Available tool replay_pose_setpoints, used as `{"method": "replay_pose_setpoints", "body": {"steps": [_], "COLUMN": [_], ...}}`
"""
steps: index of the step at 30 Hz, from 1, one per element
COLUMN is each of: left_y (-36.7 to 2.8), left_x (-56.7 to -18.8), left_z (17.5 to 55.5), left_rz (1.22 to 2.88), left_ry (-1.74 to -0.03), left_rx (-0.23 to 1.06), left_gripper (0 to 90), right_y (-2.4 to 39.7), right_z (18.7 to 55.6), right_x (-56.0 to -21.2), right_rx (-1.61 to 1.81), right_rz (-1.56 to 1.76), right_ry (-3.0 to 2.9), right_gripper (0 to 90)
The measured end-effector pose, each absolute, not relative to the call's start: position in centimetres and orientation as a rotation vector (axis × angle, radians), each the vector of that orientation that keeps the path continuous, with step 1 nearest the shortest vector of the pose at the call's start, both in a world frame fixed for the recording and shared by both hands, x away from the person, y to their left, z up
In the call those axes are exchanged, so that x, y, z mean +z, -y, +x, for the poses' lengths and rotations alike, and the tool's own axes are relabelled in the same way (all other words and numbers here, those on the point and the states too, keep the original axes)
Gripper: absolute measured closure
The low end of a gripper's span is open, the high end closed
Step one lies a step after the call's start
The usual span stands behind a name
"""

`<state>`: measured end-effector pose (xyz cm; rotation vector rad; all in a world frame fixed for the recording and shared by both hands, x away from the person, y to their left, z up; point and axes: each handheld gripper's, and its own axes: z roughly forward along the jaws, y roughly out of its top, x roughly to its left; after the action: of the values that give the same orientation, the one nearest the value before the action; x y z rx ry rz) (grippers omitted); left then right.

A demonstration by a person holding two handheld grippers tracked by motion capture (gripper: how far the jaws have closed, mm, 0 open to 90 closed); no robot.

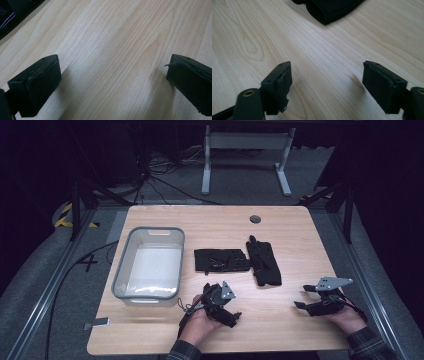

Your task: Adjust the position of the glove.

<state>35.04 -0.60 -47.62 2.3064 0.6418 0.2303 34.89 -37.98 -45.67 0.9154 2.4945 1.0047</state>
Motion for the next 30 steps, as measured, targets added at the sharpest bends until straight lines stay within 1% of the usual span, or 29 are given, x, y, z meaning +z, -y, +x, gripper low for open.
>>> {"method": "replay_pose_setpoints", "body": {"steps": [1, 2, 6, 11, 13, 17, 30], "left_y": [0.6, 0.6, 0.6, 0.6, 0.6, 0.6, 0.6], "left_x": [-47.6, -47.6, -47.6, -47.6, -47.6, -47.6, -47.6], "left_z": [35.0, 35.0, 35.0, 35.0, 35.0, 35.0, 35.0], "left_rz": [2.306, 2.306, 2.307, 2.306, 2.306, 2.306, 2.306], "left_ry": [-0.642, -0.642, -0.641, -0.641, -0.641, -0.641, -0.640], "left_rx": [0.230, 0.231, 0.230, 0.230, 0.229, 0.229, 0.229], "left_gripper": [0.0, 0.0, 0.0, 0.0, 0.0, 0.0, 0.0], "right_y": [37.8, 37.8, 37.3, 36.9, 36.8, 36.3, 34.2], "right_z": [35.0, 35.0, 35.3, 35.9, 36.1, 37.0, 39.6], "right_x": [-45.4, -45.4, -44.9, -44.6, -44.6, -44.3, -44.3], "right_rx": [1.021, 1.021, 1.053, 1.085, 1.092, 1.107, 1.147], "right_rz": [0.905, 0.905, 0.880, 0.872, 0.870, 0.850, 0.809], "right_ry": [-2.493, -2.493, -2.497, -2.508, -2.508, -2.504, -2.511], "right_gripper": [36.1, 36.1, 49.9, 62.1, 64.3, 65.9, 67.0]}}
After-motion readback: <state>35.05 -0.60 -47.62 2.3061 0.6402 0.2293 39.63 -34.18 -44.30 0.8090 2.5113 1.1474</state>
